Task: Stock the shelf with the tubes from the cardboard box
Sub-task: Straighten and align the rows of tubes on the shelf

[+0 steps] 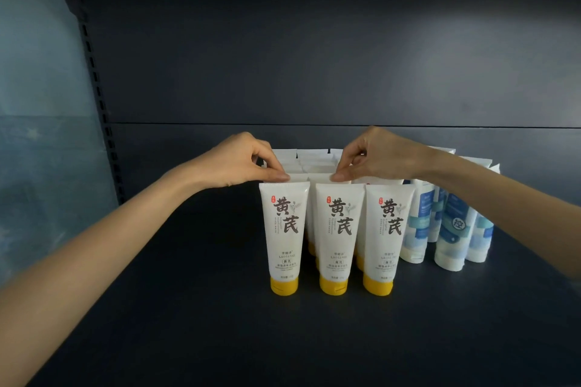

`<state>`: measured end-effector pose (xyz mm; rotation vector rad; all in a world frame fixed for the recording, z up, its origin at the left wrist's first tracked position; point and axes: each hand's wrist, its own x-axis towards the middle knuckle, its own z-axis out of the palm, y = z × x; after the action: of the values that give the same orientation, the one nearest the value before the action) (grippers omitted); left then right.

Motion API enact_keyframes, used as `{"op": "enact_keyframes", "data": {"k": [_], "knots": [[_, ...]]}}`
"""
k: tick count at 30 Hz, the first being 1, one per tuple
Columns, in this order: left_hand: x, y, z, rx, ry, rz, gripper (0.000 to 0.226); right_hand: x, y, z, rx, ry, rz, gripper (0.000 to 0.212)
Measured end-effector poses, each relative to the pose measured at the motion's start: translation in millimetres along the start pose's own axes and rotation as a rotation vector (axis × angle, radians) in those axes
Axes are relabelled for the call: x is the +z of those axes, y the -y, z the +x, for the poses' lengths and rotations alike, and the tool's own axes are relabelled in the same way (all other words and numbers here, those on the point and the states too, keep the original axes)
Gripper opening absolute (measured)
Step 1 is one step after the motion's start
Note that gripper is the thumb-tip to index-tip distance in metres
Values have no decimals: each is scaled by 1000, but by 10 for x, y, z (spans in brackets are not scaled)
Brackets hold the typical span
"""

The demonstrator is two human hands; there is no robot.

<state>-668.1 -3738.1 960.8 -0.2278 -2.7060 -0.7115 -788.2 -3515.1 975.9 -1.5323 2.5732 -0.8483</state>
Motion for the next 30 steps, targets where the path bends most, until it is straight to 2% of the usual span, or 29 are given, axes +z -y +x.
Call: {"op": "enact_keyframes", "data": {"k": [2, 5, 8, 13, 17, 22, 30], "knots": [[2, -3, 6, 7, 11, -5, 5, -5, -1, -9, 13, 10, 18, 14], [-16, -22, 19, 7, 11, -28, 24, -29, 2, -25, 14, 15, 40, 13], [-68, -66, 72, 25, -32, -46, 36, -161, -28, -37, 34, -96, 58, 15], [-144, -253, 329, 77, -66, -45, 23, -609, -213, -116, 56, -337, 49, 9], [-28, -487, 646, 119, -11, -7, 22, -927, -507, -266, 82, -404, 66, 17], [204, -725, 1112, 125, 48, 37, 14, -1125, -935, -353, 101, -373, 52, 20], [451, -850, 1804, 35, 88, 260, 18, -1266, -1633, -245, 77, -191, 33, 17]]}}
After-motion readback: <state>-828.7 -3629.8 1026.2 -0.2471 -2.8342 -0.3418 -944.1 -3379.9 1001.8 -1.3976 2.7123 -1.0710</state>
